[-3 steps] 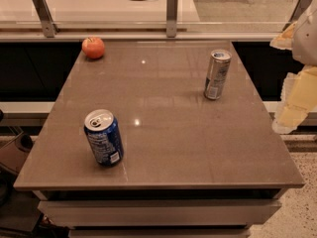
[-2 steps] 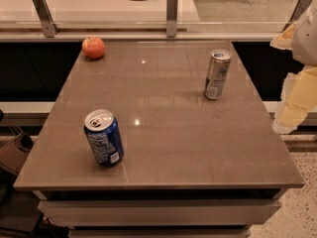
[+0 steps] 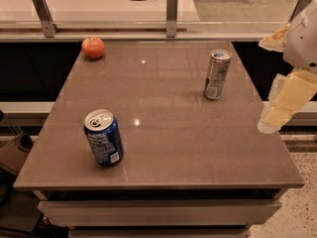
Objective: Move pepsi can near apple
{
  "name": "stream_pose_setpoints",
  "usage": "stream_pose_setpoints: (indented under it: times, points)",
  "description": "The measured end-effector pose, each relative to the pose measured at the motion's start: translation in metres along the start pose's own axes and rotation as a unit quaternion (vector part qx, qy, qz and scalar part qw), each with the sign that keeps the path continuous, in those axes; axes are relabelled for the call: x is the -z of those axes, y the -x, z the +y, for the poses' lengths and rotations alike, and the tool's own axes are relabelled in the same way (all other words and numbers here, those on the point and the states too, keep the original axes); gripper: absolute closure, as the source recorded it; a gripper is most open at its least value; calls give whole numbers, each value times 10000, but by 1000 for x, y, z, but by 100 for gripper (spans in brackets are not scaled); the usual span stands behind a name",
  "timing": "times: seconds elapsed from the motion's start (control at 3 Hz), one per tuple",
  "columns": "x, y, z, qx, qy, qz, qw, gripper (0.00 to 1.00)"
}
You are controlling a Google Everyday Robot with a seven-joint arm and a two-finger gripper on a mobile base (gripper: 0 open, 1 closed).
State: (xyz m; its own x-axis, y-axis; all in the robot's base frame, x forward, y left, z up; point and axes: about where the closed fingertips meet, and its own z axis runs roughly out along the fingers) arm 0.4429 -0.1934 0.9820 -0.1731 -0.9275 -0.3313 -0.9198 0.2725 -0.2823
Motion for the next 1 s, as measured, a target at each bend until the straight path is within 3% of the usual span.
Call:
stream_pose_setpoints:
  times: [0.33, 0.67, 1.0]
  points:
    - [-14, 25, 11, -16, 40, -699, 9975, 0]
    - [-35, 59, 30, 63, 224, -1414, 9897, 0]
    - [-53, 87, 49, 80, 387, -2079, 9774, 0]
